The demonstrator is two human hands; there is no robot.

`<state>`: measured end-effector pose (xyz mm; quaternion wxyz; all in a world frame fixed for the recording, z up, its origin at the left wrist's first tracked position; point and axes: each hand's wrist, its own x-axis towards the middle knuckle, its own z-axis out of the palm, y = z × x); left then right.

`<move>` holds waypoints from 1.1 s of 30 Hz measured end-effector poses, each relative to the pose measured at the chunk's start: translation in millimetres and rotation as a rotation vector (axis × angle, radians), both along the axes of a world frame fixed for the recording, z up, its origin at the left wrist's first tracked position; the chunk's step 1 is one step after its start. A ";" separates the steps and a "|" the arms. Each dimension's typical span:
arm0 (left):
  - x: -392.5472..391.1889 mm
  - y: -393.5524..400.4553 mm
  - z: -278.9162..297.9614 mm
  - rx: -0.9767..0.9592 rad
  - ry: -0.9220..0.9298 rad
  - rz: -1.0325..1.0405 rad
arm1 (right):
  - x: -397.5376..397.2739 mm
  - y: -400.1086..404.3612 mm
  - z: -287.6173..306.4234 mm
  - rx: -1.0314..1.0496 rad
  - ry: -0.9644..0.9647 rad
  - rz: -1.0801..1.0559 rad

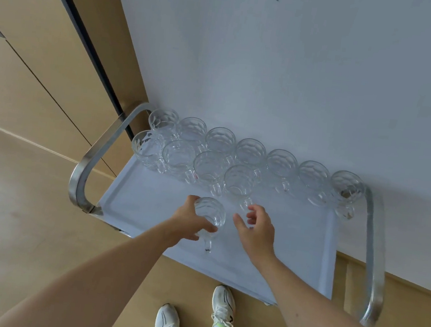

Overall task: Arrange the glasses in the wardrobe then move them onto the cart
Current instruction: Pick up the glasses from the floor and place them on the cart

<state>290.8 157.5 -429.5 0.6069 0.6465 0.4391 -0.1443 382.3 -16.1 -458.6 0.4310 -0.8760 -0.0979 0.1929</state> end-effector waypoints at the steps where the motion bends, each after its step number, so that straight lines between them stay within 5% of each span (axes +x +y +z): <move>1: 0.2 1.1 2.3 -0.052 0.002 0.047 | -4.7 1.0 1.7 0.005 0.023 0.066; 8: -3.6 -1.7 7.3 -0.401 -0.030 0.283 | -32.0 15.1 11.3 -0.097 0.023 0.372; 14: 3.8 -17.5 -1.3 -0.366 0.039 0.154 | -37.8 8.3 10.0 -0.252 -0.097 0.273; 19: 15.0 -31.5 -8.6 -0.124 0.040 -0.025 | -29.3 -23.0 9.0 -0.270 -0.076 0.147; 27: 15.8 -36.5 -26.2 0.596 0.007 -0.499 | 19.1 -58.3 9.7 -0.269 -0.050 -0.006; 33: 11.4 -35.1 -42.9 0.863 0.008 -0.761 | 57.1 -50.8 9.1 -0.240 -0.058 -0.041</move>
